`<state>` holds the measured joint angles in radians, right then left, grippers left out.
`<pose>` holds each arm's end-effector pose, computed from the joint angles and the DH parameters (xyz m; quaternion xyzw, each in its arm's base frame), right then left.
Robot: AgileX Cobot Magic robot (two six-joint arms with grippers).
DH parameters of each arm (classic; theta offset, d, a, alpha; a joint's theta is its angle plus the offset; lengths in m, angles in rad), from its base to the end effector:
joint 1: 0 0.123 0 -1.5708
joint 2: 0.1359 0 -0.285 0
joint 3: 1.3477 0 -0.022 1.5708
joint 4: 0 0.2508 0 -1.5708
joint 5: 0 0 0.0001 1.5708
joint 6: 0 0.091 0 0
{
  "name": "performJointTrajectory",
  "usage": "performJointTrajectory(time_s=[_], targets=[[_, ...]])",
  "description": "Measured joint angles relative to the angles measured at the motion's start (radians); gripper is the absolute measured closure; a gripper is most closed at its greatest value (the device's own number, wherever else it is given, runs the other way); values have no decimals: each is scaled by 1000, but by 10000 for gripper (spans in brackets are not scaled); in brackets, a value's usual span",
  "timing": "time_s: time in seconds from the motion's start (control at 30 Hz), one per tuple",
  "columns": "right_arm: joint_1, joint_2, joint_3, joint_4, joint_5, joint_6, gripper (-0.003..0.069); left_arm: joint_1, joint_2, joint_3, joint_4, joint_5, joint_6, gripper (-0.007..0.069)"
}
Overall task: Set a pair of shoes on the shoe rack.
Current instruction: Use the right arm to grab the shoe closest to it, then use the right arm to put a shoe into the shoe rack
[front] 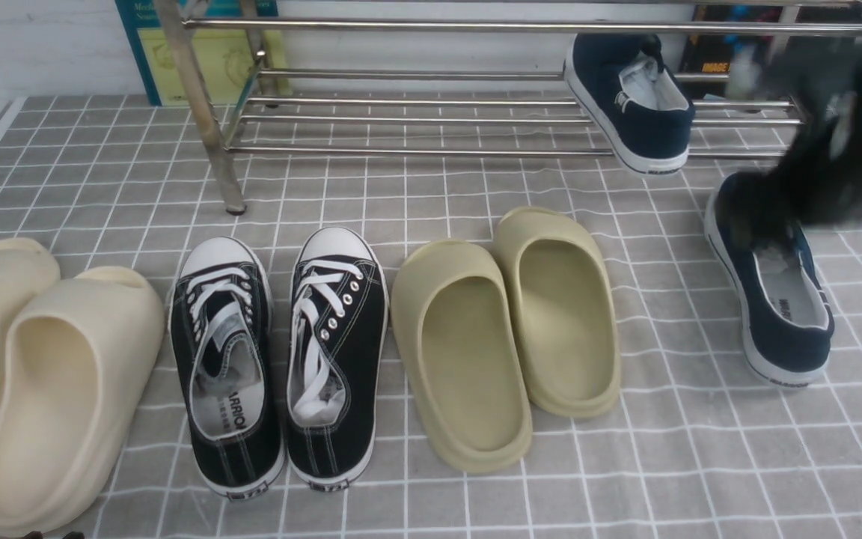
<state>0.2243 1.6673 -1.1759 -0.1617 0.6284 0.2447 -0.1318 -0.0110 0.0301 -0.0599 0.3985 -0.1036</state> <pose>0.3448 0.0698 0.2444 -0.0406 0.9613 0.0002 0.2724 0.0513 -0.0089 0.1680 -0.0042 0.8135 -0.0935 0.5739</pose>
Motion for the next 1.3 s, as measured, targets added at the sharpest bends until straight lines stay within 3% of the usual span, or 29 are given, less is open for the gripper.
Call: performJointTrajectory(time_s=[0.17,0.27,0.3,0.33,0.43,0.47,0.6,0.8,1.3], targets=[[-15,114,52,-144,-90,144,194,0,0,0,0,0,0,386],[-16,162,52,-206,-127,190,268,0,0,0,0,0,0,386],[-16,179,52,-230,-140,201,347,0,0,0,0,0,0,386],[-16,180,52,-233,-141,201,361,0,0,0,0,0,0,386],[-13,155,44,-237,-93,210,609,0,0,0,0,0,0,386],[-13,133,39,-235,-54,207,630,0,0,0,0,0,0,386],[-7,20,-3,-206,99,136,631,0,0,0,0,0,0,386],[-38,-5,-156,-128,121,-16,631,0,0,0,0,0,0,386],[-114,485,-701,-49,77,-146,631,0,0,0,0,0,0,386]])
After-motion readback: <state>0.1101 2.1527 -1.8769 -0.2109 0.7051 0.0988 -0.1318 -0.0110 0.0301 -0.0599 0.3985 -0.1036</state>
